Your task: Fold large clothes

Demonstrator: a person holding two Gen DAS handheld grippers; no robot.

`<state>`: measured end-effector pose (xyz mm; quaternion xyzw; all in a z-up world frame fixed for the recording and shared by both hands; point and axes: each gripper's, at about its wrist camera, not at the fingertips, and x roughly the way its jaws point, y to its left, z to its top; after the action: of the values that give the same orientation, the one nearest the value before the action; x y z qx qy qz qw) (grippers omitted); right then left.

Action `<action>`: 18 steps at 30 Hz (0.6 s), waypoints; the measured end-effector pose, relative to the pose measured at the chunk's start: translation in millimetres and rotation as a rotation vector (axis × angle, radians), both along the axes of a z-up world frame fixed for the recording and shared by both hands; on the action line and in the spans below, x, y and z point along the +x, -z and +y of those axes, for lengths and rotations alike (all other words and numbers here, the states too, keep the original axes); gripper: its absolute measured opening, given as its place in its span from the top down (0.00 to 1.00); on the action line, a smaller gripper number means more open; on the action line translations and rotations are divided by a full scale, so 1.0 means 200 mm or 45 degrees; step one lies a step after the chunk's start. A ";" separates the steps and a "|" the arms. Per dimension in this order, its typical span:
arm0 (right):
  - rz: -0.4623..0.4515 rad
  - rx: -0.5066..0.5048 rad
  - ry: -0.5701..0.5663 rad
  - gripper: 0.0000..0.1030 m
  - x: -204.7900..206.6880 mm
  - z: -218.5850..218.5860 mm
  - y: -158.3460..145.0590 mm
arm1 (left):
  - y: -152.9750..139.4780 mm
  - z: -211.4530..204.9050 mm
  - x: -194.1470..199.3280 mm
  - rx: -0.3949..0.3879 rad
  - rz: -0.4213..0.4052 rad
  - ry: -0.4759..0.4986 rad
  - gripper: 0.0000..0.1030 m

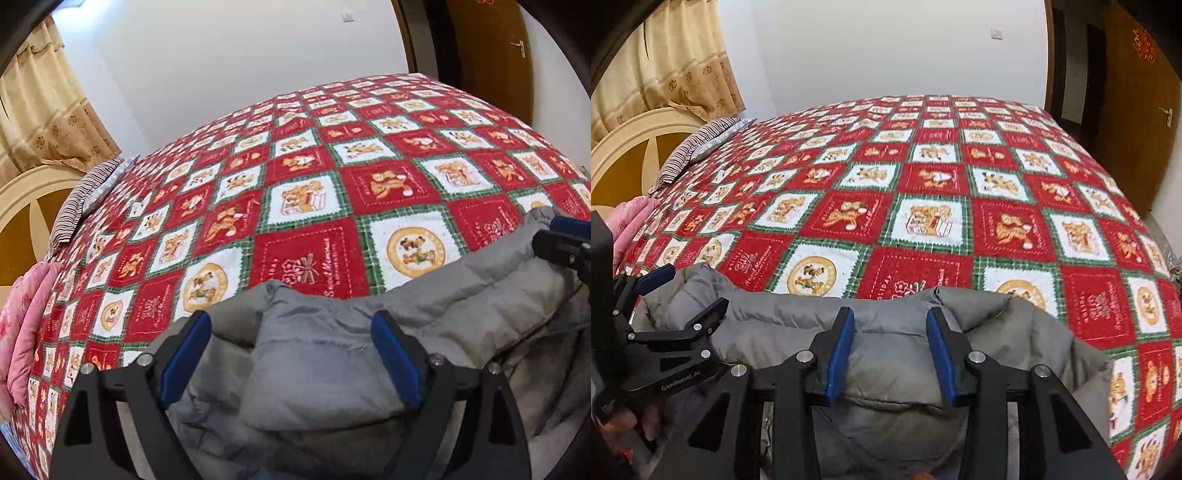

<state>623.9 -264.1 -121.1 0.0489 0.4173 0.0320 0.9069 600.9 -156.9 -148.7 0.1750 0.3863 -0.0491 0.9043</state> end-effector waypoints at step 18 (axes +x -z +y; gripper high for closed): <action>0.059 -0.181 -0.073 0.59 0.01 0.07 0.23 | 0.15 -0.02 0.03 0.040 -0.038 -0.044 0.00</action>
<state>626.8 -251.0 -167.2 -0.0270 0.4407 0.0272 0.8968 606.2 -161.6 -179.5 0.1834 0.3765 -0.0249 0.9077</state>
